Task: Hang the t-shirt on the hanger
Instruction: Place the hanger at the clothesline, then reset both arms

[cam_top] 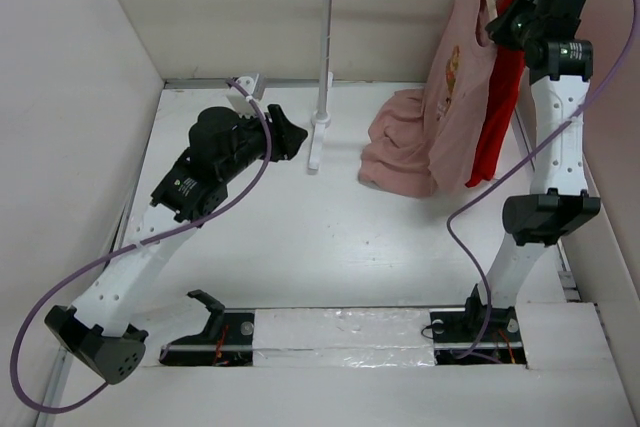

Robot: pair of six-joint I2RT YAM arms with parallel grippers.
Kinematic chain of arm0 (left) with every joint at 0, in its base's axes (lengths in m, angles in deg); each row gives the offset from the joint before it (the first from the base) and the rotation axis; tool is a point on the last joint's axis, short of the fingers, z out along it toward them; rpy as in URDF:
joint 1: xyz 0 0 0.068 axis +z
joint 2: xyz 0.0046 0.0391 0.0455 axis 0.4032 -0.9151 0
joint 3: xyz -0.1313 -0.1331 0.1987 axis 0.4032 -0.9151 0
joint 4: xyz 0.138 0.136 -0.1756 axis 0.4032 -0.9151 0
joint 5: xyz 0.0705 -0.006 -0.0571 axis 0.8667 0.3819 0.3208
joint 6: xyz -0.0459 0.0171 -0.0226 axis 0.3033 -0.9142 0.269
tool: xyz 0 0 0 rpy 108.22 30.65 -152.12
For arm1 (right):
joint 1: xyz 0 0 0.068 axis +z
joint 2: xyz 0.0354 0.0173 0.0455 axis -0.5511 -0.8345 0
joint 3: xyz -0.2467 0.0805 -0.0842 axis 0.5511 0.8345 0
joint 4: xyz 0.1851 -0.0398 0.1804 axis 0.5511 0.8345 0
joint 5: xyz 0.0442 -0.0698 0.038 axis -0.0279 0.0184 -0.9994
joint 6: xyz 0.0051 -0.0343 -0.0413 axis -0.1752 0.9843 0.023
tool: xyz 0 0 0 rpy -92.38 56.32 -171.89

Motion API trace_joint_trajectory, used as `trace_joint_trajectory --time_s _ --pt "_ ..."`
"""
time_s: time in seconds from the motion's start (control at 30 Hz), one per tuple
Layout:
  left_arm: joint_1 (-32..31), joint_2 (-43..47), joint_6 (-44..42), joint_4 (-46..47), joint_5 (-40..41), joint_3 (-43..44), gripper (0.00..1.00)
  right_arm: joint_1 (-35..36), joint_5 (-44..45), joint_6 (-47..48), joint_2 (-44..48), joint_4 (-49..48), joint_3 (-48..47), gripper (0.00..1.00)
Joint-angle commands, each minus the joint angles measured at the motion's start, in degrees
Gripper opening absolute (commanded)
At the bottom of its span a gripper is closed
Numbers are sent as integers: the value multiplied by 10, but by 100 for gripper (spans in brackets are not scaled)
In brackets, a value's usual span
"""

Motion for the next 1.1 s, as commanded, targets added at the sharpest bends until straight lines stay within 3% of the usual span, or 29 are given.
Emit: trace_joint_trajectory --time_s 0.0,0.3,0.4,0.43,0.5,0.53,0.67,0.73,0.8,0.93,1.07 --pt "-2 9 -8 28 -7 -5 42 0 -10 6 8 -58 21 0" --pt "-2 -11 -5 33 2 -1 42 0 -1 -11 56 -113 138 0" --pt "-2 -17 -6 33 5 4 47 5 0 -27 95 -156 206 3" --pt "-2 -20 -5 32 9 6 53 5 11 -29 106 -169 217 24" --pt "-2 -27 2 26 12 15 57 10 25 -37 132 -172 230 50" --pt "-2 -29 5 26 16 18 61 16 44 -40 140 -170 229 99" --pt "-2 -42 8 13 35 45 64 52 94 -27 192 -159 215 100" --pt "3 -48 14 1 49 59 64 92 105 -29 252 -194 256 100" --pt "17 -48 21 4 46 71 64 123 100 -55 303 -236 316 100" --pt "23 -42 24 4 80 93 66 209 -21 -97 422 -362 499 100" --pt "23 -21 10 -24 136 99 70 326 -39 -104 470 -337 584 100"
